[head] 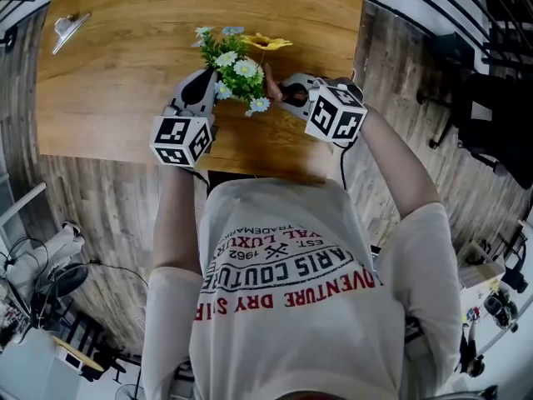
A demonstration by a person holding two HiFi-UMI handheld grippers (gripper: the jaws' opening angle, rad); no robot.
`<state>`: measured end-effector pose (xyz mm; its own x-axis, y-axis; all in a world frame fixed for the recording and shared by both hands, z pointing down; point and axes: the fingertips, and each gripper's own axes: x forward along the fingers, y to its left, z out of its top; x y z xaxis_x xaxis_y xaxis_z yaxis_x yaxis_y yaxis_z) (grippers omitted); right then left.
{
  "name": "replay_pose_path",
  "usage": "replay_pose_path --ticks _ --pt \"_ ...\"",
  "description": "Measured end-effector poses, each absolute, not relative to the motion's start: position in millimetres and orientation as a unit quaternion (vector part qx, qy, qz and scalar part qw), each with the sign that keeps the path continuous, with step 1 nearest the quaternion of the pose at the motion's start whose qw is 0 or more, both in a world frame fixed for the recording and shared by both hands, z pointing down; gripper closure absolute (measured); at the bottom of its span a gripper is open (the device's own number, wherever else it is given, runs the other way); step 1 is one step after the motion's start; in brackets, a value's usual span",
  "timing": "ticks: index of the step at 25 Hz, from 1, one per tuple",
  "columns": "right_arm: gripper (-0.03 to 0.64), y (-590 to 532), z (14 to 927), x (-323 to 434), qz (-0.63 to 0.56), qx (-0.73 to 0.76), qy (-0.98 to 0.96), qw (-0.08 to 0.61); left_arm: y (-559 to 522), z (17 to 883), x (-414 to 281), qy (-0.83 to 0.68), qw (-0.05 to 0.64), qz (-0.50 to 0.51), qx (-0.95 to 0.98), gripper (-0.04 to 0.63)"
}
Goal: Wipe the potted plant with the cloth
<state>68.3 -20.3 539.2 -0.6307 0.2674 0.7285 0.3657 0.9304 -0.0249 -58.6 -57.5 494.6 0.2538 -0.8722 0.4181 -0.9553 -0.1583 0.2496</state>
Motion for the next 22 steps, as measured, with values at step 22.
replay_pose_path --ticks 22 --pt "0.581 -121 363 74 0.012 0.280 -0.937 0.209 -30 390 -72 -0.602 0.118 0.086 0.785 0.580"
